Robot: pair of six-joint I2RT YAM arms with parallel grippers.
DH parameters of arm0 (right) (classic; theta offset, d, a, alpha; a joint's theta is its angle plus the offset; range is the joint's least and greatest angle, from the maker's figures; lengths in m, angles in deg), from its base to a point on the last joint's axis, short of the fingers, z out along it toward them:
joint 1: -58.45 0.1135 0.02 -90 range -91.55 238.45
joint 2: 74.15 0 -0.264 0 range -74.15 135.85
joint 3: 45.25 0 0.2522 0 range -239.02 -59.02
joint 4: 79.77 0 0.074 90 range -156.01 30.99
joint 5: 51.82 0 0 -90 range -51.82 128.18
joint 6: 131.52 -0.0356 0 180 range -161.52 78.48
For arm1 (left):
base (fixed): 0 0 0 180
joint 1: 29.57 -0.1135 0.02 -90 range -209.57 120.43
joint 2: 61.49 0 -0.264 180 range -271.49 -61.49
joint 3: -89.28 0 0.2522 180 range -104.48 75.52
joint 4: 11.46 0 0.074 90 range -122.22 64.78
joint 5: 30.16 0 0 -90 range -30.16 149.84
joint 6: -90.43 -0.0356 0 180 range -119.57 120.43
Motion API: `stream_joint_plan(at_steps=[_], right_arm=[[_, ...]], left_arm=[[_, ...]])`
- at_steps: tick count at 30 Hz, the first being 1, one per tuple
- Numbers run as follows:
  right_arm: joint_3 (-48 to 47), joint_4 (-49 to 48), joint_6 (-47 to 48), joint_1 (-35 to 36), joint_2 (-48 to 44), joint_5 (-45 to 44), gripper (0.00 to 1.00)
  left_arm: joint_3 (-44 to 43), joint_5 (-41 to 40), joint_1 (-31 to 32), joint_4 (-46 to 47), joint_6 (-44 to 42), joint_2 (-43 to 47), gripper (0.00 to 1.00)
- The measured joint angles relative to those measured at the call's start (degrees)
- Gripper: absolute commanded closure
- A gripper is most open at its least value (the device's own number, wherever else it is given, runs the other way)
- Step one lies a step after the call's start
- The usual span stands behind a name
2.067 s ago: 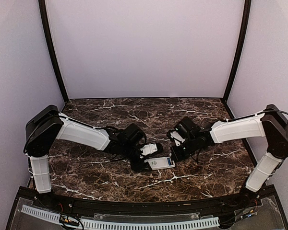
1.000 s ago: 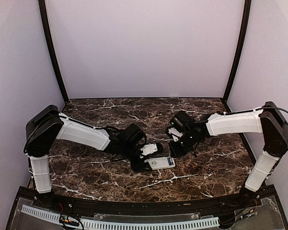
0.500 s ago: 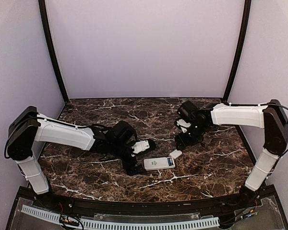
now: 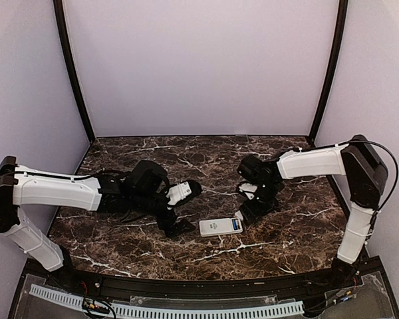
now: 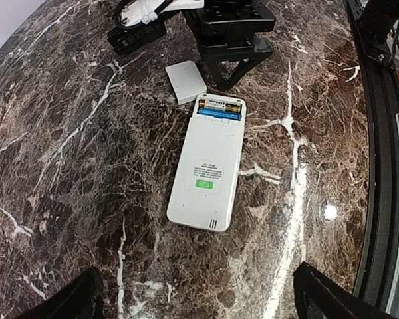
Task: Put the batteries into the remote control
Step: Press the battery in the battery compartment, then pick up the battery cover at the center of the board.
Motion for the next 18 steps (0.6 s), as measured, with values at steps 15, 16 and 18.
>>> stream_joint_plan(at_steps=[15,16,18], right_arm=[[-5.86,0.42,2.54,1.05,4.92,0.96,0.4],[-5.88,0.13,2.58,1.05,4.94,1.11,0.41],[-5.99,-0.28,2.58,1.05,5.07,1.38,0.42]], left_arm=[[0.44,-0.04,0.0,0.0,0.72,3.82,0.01],[0.44,-0.04,0.0,0.0,0.74,3.82,0.01],[0.44,0.0,0.0,-0.11,0.74,3.82,0.01]])
